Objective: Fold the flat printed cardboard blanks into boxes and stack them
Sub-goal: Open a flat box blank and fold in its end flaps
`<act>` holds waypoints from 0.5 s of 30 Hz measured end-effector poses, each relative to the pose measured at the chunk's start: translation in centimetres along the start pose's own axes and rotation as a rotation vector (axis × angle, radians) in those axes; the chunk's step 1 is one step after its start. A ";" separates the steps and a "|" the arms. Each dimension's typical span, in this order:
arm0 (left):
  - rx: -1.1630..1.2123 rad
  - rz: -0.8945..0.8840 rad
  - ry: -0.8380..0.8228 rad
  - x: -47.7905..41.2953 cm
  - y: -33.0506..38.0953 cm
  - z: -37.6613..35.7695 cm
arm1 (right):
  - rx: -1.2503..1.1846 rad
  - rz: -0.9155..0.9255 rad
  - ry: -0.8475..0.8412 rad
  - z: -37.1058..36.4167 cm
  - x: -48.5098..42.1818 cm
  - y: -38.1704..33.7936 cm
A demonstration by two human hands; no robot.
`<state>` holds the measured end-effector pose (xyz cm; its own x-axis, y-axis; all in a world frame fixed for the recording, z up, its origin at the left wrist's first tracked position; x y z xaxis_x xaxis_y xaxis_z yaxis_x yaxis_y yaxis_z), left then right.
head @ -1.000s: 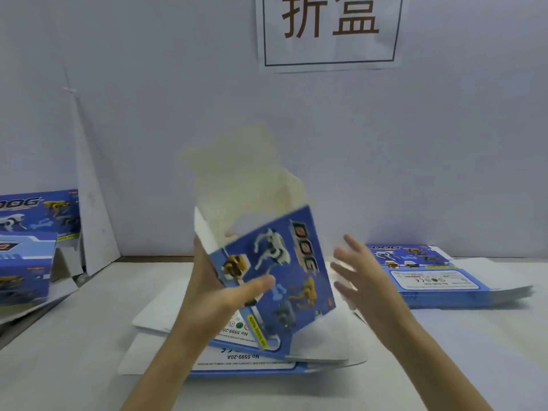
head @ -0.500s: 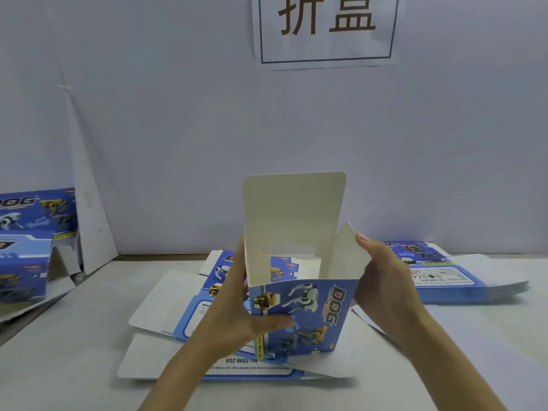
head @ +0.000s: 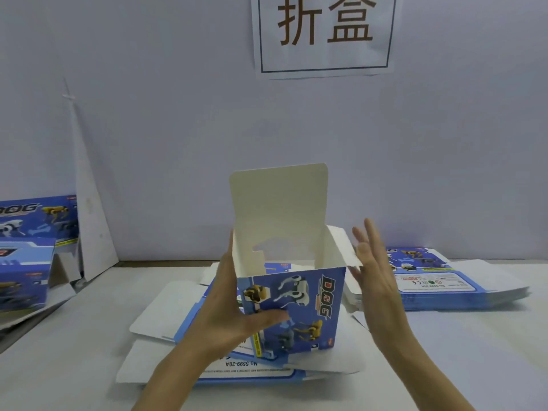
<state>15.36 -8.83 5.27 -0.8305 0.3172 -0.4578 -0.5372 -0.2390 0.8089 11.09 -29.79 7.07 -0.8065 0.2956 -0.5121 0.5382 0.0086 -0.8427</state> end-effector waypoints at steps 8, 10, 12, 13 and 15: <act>-0.524 -0.494 0.157 0.9 7.3 3.5 | 0.515 0.442 -0.177 -1.5 1.4 -5.8; -0.609 -0.558 0.132 1.1 8.1 3.5 | 0.609 0.511 -0.179 -1.5 1.4 -6.1; -0.655 -0.598 0.123 1.2 8.8 3.4 | 0.668 0.536 -0.177 -1.6 1.4 -5.9; -0.654 -0.602 0.126 1.2 8.9 3.5 | 0.678 0.525 -0.188 -1.8 1.4 -5.7; -0.599 -0.568 0.144 1.1 8.5 3.9 | 0.675 0.470 -0.228 -2.2 1.4 -4.9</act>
<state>10.47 -6.91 13.16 -0.3990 0.4263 -0.8119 -0.8330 -0.5385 0.1266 7.82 -27.30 10.85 -0.6041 -0.0744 -0.7934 0.6267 -0.6594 -0.4153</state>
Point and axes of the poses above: each hand's wrist, its own x-axis away from the middle knuckle, its own z-axis out of the back of the hand, y = z × x, the point moved 10 cm from there along -x, towards the middle knuckle, and after that the axes turned 3 degrees about -x, right-handed, at the moved point
